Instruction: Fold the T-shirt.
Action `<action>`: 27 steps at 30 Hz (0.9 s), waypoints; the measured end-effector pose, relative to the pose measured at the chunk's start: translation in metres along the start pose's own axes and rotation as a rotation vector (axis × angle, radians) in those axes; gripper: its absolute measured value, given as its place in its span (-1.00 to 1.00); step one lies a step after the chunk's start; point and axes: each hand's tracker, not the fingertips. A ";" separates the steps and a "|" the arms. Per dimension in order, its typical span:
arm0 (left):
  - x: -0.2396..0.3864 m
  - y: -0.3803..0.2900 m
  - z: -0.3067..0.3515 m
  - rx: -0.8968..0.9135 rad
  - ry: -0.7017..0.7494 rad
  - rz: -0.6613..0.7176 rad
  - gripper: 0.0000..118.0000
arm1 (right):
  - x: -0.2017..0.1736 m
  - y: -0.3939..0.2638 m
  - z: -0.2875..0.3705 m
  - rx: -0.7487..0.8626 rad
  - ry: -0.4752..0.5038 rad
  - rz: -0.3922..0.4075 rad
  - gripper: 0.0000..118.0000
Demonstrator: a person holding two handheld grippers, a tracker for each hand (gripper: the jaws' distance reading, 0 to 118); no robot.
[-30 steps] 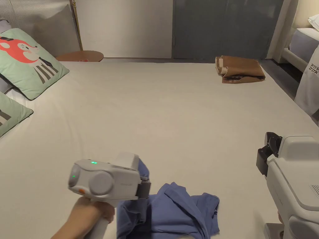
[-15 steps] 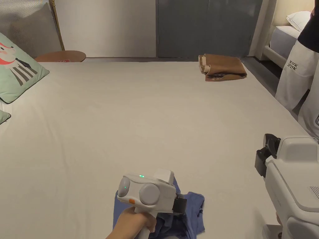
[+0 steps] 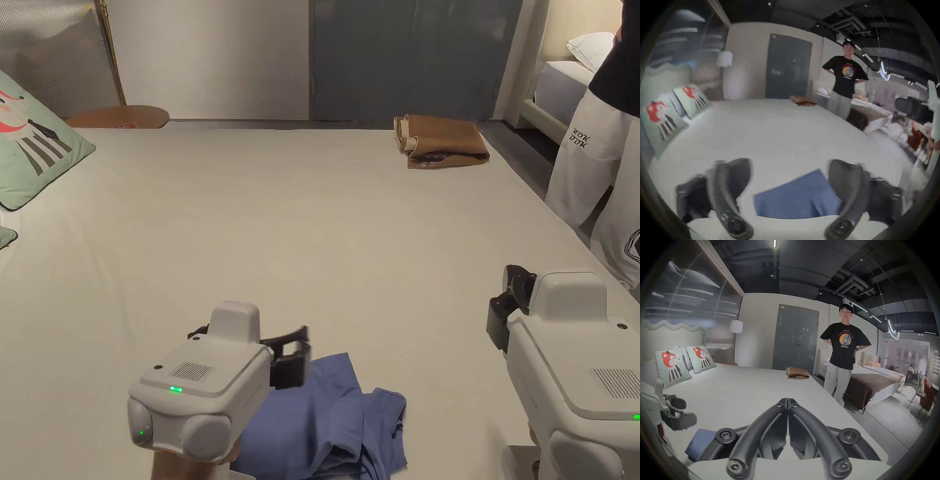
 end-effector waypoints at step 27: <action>0.125 -0.088 -0.067 -0.351 -0.206 0.012 -1.00 | 0.036 -0.013 -0.001 -0.047 -0.051 -0.021 -0.99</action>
